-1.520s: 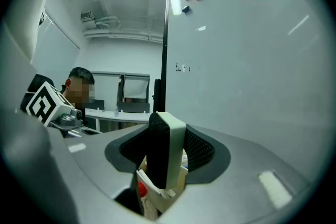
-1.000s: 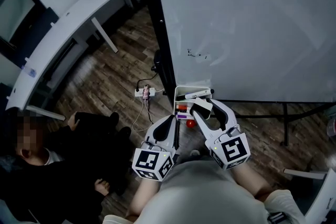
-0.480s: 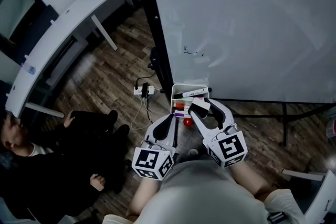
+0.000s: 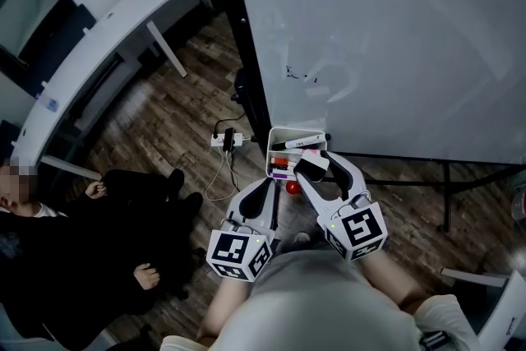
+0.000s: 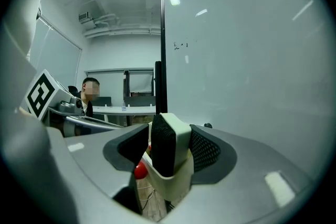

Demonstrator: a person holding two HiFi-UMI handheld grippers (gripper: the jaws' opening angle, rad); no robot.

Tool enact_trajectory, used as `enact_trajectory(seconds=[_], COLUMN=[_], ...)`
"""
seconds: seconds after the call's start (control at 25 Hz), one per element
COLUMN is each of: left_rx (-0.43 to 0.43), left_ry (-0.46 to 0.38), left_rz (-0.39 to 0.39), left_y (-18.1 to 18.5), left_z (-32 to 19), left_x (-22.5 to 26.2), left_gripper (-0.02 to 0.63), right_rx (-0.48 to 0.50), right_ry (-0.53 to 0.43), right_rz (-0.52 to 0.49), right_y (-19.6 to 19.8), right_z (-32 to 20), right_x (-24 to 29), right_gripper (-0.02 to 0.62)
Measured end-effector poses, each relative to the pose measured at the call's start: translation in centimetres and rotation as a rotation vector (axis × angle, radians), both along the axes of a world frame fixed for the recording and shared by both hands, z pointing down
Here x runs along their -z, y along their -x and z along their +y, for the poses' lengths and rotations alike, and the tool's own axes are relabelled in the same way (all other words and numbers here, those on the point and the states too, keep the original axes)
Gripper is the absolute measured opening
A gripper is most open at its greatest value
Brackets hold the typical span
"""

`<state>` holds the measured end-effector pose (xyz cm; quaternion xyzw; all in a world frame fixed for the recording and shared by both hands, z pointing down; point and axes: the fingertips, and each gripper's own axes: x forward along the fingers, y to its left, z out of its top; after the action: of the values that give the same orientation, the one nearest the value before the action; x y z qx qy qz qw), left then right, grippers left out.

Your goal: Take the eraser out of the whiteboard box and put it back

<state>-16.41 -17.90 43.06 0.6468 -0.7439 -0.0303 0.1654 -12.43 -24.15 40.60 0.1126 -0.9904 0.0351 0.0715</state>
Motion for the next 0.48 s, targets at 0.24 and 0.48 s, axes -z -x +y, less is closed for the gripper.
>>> enact_trajectory(seconds=[0.24,0.48], left_rx=[0.007,-0.009], left_ry=[0.000,-0.005], left_rz=[0.000,-0.002], left_y=[-0.1,-0.9], left_z=[0.6,1.0], left_x=[0.1,0.1], left_gripper=[0.005,0.005], right_rx=[-0.015,-0.051], right_ry=[-0.005,-0.010], right_rz=[-0.016,-0.034], right_y=[-0.7,-2.0], right_z=[0.1,0.4], right_x=[0.6,1.0], right_gripper=[0.233,0.233])
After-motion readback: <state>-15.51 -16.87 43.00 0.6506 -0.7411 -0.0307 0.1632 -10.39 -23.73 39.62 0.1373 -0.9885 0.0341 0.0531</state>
